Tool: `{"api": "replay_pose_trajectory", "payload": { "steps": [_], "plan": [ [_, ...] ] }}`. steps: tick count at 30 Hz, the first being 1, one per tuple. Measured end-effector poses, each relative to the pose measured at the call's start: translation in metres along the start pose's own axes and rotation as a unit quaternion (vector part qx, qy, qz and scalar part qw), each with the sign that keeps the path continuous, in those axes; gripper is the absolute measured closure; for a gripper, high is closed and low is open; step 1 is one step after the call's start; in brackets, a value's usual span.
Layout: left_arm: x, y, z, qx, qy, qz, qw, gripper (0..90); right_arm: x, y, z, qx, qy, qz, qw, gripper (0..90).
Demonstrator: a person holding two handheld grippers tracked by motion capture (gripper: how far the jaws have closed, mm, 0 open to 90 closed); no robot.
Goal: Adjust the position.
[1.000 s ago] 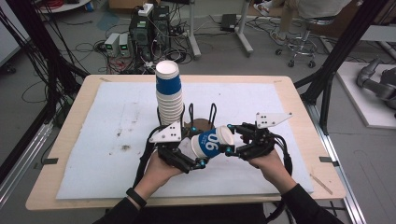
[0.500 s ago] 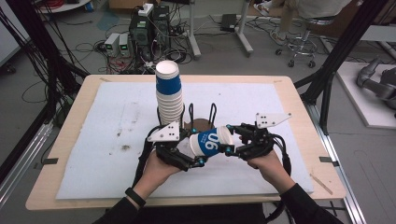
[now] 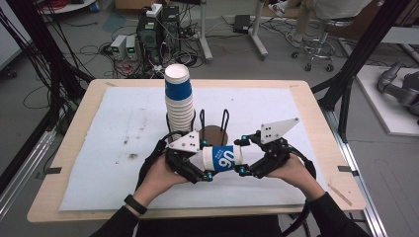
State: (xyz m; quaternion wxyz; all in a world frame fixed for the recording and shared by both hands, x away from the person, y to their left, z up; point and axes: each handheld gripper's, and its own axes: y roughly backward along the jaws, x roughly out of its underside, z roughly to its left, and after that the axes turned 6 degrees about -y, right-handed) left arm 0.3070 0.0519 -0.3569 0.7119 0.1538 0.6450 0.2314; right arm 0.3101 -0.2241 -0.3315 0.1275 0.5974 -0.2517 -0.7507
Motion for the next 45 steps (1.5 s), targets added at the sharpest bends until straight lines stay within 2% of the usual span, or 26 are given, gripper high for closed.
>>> {"api": "replay_pose_trajectory", "payload": {
  "steps": [3,4,5,8,11,13,15,18,21,22,25,26,28,29,31,34,35,39,42,45],
  "plan": [
    [-0.003,-0.003,-0.002,-0.001,-0.012,0.026,0.9996,21.4,0.002,-0.008,0.000,0.006,0.004,0.026,0.9996,20.8],
    [-0.004,-0.002,-0.003,-0.004,-0.014,0.027,0.9995,21.4,0.003,-0.010,0.000,0.006,0.006,0.032,0.9994,23.7],
    [-0.004,-0.002,-0.002,-0.003,-0.014,0.027,0.9995,21.4,0.004,-0.012,-0.001,-0.003,0.006,0.036,0.9993,28.2],
    [-0.003,-0.001,-0.001,-0.002,-0.010,0.021,0.9997,21.1,0.006,-0.013,-0.002,-0.010,0.005,0.030,0.9995,28.9],
    [-0.001,0.001,0.000,-0.003,0.000,-0.010,0.9999,18.8,0.006,-0.010,-0.003,-0.014,0.009,0.016,0.9997,29.3],
    [0.001,0.003,0.000,-0.012,0.006,-0.056,0.9984,16.7,0.007,-0.007,-0.006,-0.027,-0.003,-0.007,0.9996,29.4],
    [0.005,0.005,0.001,-0.020,0.024,-0.102,0.9942,15.0,0.009,-0.004,-0.009,-0.039,-0.019,-0.038,0.9983,29.7],
    [0.009,0.007,0.002,-0.021,0.058,-0.161,0.9851,11.4,0.012,-0.002,-0.010,-0.041,-0.028,-0.075,0.9960,30.0],
    [0.013,0.009,0.003,-0.022,0.073,-0.192,0.9784,10.6,0.014,0.000,-0.011,-0.047,-0.040,-0.106,0.9924,30.1],
    [0.014,0.009,0.003,-0.020,0.082,-0.206,0.9749,10.6,0.014,0.001,-0.011,-0.049,-0.043,-0.117,0.9910,30.1],
    [0.016,0.010,0.004,-0.014,0.094,-0.237,0.9668,10.6,0.016,0.003,-0.012,-0.068,-0.058,-0.151,0.9844,30.0],
    [0.016,0.011,0.004,-0.011,0.097,-0.246,0.9643,10.6,0.017,0.002,-0.013,-0.070,-0.060,-0.158,0.9831,30.0],
    [0.016,0.012,0.005,-0.006,0.103,-0.256,0.9611,11.7,0.019,0.001,-0.014,-0.074,-0.067,-0.164,0.9814,30.0],
    [0.016,0.012,0.005,-0.006,0.105,-0.258,0.9603,12.5,0.020,-0.001,-0.014,-0.075,-0.068,-0.166,0.9810,30.0],
    [0.017,0.013,0.006,-0.004,0.105,-0.259,0.9602,15.9,0.021,-0.003,-0.013,-0.079,-0.068,-0.168,0.9802,30.0],
    [0.018,0.016,0.008,0.008,0.110,-0.268,0.9571,17.6,0.021,-0.005,-0.012,-0.080,-0.069,-0.165,0.9806,30.1],
    [0.018,0.017,0.008,0.009,0.107,-0.268,0.9573,18.3,0.021,-0.005,-0.013,-0.082,-0.068,-0.164,0.9807,30.2],
    [0.016,0.020,0.009,0.013,0.098,-0.253,0.9623,20.3,0.021,-0.007,-0.012,-0.083,-0.065,-0.157,0.9819,30.4],
    [0.014,0.022,0.010,0.017,0.090,-0.237,0.9671,21.3,0.020,-0.007,-0.011,-0.078,-0.057,-0.149,0.9840,30.4],
    [0.010,0.023,0.010,0.018,0.079,-0.218,0.9727,21.6,0.019,-0.007,-0.010,-0.071,-0.048,-0.129,0.9880,29.9]
  ]
}}
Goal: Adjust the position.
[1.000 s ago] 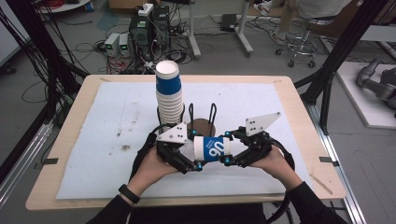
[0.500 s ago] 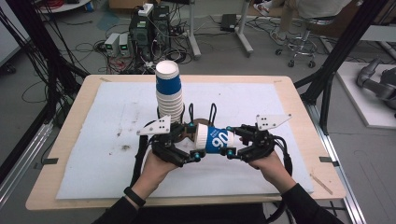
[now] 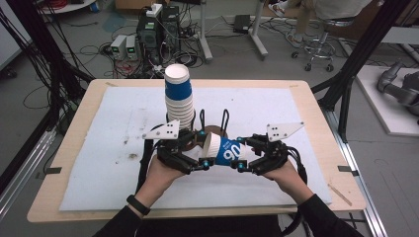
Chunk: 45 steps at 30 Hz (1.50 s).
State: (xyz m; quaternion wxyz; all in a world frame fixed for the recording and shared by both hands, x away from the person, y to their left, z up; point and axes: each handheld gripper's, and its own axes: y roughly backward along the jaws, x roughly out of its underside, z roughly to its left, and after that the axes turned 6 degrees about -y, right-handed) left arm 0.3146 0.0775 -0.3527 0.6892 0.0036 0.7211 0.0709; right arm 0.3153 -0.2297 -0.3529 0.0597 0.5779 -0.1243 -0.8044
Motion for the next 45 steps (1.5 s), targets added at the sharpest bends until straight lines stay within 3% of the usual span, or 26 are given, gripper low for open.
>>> {"api": "replay_pose_trajectory", "payload": {
  "steps": [5,7,9,11,13,16,17,20,21,22,24,27,30,35,39,41,45],
  "plan": [
    [-0.005,-0.003,-0.001,0.006,-0.017,0.051,0.9985,22.0,-0.004,-0.004,0.002,0.022,0.011,0.048,0.9985,20.6],
    [-0.008,-0.005,-0.001,0.009,-0.024,0.078,0.9966,22.1,-0.007,-0.005,0.003,0.026,0.014,0.079,0.9964,20.4],
    [-0.011,-0.007,-0.003,0.009,-0.035,0.106,0.9937,22.2,-0.009,-0.008,0.007,0.031,0.028,0.112,0.9928,20.1],
    [-0.014,-0.011,-0.004,0.015,-0.049,0.149,0.9875,22.2,-0.011,-0.011,0.010,0.043,0.049,0.151,0.9864,20.1],
    [-0.016,-0.014,-0.007,0.012,-0.063,0.175,0.9824,22.3,-0.011,-0.016,0.013,0.055,0.065,0.174,0.9811,20.1],
    [-0.018,-0.017,-0.010,0.013,-0.067,0.186,0.9802,22.4,-0.007,-0.024,0.014,0.057,0.068,0.197,0.9765,20.2],
    [-0.019,-0.017,-0.010,0.014,-0.069,0.187,0.9798,22.3,-0.005,-0.027,0.013,0.063,0.073,0.207,0.9736,20.6],
    [-0.019,-0.017,-0.011,0.012,-0.070,0.186,0.9800,22.0,-0.001,-0.031,0.013,0.060,0.082,0.214,0.9716,29.7],
    [-0.020,-0.016,-0.011,0.010,-0.071,0.183,0.9805,20.8,-0.001,-0.031,0.013,0.060,0.084,0.211,0.9720,29.9],
    [-0.019,-0.016,-0.011,0.007,-0.068,0.174,0.9823,19.6,-0.001,-0.031,0.013,0.060,0.086,0.209,0.9722,29.9],
    [-0.018,-0.015,-0.011,0.002,-0.061,0.147,0.9873,17.5,-0.002,-0.029,0.011,0.054,0.080,0.196,0.9759,29.9],
    [-0.015,-0.012,-0.010,-0.009,-0.043,0.092,0.9948,15.2,-0.001,-0.025,0.009,0.044,0.070,0.165,0.9828,29.9],
    [-0.011,-0.010,-0.009,-0.016,-0.024,0.039,0.9988,12.0,0.002,-0.021,0.006,0.035,0.053,0.122,0.9906,29.9],
    [-0.006,-0.012,-0.009,-0.016,0.005,-0.022,0.9996,10.3,0.003,-0.021,0.007,0.025,0.038,0.070,0.9965,30.0],
    [-0.006,-0.016,-0.011,-0.008,0.011,-0.036,0.9993,10.3,0.005,-0.021,0.007,0.015,0.029,0.039,0.9987,29.9],
    [-0.006,-0.017,-0.012,-0.010,0.014,-0.043,0.9989,10.3,0.006,-0.022,0.007,0.014,0.020,0.035,0.9991,29.9],
    [-0.006,-0.017,-0.009,-0.005,0.020,-0.051,0.9985,13.1,0.007,-0.023,0.007,0.015,0.024,0.030,0.9991,29.9]
  ]
}}
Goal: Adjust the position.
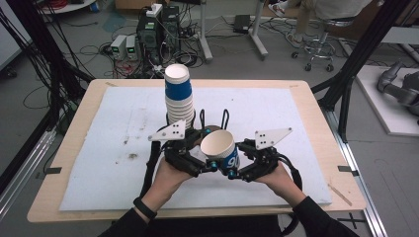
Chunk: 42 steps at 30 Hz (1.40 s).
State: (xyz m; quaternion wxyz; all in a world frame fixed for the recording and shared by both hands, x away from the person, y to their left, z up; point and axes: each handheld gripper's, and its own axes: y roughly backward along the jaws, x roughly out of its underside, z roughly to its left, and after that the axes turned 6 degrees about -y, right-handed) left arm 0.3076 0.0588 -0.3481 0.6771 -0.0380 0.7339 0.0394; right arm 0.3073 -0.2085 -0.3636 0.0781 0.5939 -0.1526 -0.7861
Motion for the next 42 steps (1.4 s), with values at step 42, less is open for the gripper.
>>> {"api": "replay_pose_trajectory", "payload": {
  "steps": [42],
  "plan": [
    [-0.021,-0.007,-0.003,0.015,-0.056,0.128,0.9900,25.4,0.015,-0.018,0.004,0.021,-0.005,-0.038,0.9991,21.0]
  ]
}}
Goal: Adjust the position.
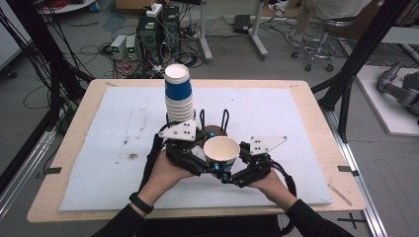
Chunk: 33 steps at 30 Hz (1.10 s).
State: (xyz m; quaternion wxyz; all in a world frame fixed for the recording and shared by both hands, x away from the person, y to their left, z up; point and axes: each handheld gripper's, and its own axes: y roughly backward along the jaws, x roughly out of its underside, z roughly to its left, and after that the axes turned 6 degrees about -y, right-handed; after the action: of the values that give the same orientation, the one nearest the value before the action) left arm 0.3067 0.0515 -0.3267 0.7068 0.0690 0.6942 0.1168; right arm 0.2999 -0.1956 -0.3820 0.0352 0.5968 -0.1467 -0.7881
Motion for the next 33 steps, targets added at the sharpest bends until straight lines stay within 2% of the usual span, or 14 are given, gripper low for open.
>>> {"api": "replay_pose_trajectory", "payload": {
  "steps": [8,12,18,26,33],
  "plan": [
    [0.002,-0.004,0.000,0.006,0.006,-0.002,1.0000,25.4,-0.002,0.002,0.001,-0.010,-0.008,-0.033,0.9994,22.6],
    [0.004,-0.005,0.000,0.008,0.008,-0.004,0.9999,25.4,-0.002,0.003,0.002,-0.018,-0.004,-0.033,0.9993,26.2],
    [0.004,-0.006,0.000,0.007,0.007,-0.006,0.9999,25.0,-0.002,0.002,0.001,-0.020,-0.006,-0.034,0.9992,26.7],
    [0.005,-0.003,0.001,0.005,0.018,-0.031,0.9993,15.0,-0.002,0.004,0.000,-0.017,-0.002,-0.033,0.9993,25.9],
    [0.007,0.016,0.001,-0.019,0.012,-0.060,0.9979,11.1,-0.005,0.011,-0.003,-0.007,-0.001,-0.044,0.9990,26.0]
  ]
}}
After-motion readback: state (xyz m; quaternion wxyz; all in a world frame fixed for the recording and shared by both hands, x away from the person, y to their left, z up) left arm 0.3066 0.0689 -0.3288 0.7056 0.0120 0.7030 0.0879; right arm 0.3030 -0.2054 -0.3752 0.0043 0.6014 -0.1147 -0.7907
